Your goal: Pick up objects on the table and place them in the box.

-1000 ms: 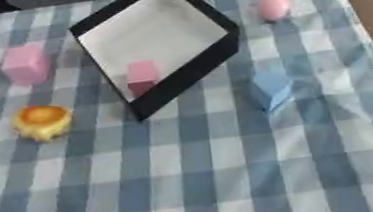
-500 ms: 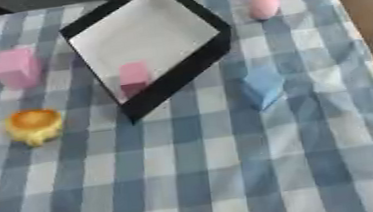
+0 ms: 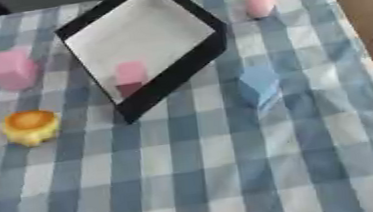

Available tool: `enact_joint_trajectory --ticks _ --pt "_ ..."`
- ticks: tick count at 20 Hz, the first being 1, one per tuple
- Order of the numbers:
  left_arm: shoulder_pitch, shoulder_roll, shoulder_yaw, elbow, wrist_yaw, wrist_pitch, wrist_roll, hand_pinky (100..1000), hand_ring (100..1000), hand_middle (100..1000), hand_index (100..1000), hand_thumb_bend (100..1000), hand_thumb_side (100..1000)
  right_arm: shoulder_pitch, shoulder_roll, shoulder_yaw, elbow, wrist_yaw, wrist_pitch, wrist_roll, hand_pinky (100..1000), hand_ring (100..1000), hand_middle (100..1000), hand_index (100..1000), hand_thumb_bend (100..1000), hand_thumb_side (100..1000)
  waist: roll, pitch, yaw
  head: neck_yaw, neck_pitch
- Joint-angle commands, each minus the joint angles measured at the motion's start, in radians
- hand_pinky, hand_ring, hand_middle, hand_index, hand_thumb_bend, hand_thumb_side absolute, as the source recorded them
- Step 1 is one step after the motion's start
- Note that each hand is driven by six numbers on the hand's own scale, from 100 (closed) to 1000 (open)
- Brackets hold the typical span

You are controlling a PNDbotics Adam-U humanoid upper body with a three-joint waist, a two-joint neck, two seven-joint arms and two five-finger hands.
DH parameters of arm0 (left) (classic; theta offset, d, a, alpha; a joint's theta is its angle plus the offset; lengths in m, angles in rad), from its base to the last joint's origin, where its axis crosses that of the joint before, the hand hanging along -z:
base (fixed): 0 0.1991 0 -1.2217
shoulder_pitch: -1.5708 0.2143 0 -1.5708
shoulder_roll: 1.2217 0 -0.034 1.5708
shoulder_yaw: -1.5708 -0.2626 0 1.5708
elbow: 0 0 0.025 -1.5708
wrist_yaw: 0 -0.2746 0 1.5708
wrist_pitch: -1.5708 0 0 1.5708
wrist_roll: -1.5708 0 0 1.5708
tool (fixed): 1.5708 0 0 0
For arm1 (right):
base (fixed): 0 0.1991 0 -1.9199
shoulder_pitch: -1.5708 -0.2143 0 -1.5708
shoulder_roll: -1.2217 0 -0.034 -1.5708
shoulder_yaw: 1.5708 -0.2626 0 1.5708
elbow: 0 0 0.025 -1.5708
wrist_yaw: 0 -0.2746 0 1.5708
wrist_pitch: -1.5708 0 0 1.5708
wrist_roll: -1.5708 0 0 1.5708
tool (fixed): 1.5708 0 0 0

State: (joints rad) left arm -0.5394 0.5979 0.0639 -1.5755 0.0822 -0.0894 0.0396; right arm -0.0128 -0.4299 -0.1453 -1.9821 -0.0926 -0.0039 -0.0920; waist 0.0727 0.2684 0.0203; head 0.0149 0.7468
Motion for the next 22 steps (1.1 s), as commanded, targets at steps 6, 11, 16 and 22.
enact_joint_trajectory --ticks 6,11,16,22 --pt "-0.173 0.264 -0.1 0.212 -0.152 -0.031 -0.255 830 896 889 891 100 611 0.019 -0.056 -0.008 -0.018 0.008 -0.032 -0.002 843 783 652 801 100 594 0.014 -0.032 0.002 -0.014 0.013" --pt "-0.269 0.332 -0.15 0.347 -0.281 -0.083 -0.427 834 883 879 893 100 639 0.031 -0.066 -0.005 -0.018 0.012 -0.045 -0.001 843 783 652 801 100 589 0.013 -0.035 0.006 -0.029 0.011" --pt "-0.339 0.347 -0.199 0.43 -0.432 -0.131 -0.643 843 876 874 897 100 708 0.038 -0.073 -0.002 -0.018 0.021 -0.05 0.0 842 782 652 801 100 585 0.015 -0.036 0.014 -0.04 0.013" --pt "-0.368 0.348 -0.215 0.417 -0.483 -0.178 -0.813 879 888 859 909 100 684 0.046 -0.077 0.002 -0.018 0.033 -0.055 0.002 842 782 651 801 100 584 0.016 -0.034 0.02 -0.049 0.01"
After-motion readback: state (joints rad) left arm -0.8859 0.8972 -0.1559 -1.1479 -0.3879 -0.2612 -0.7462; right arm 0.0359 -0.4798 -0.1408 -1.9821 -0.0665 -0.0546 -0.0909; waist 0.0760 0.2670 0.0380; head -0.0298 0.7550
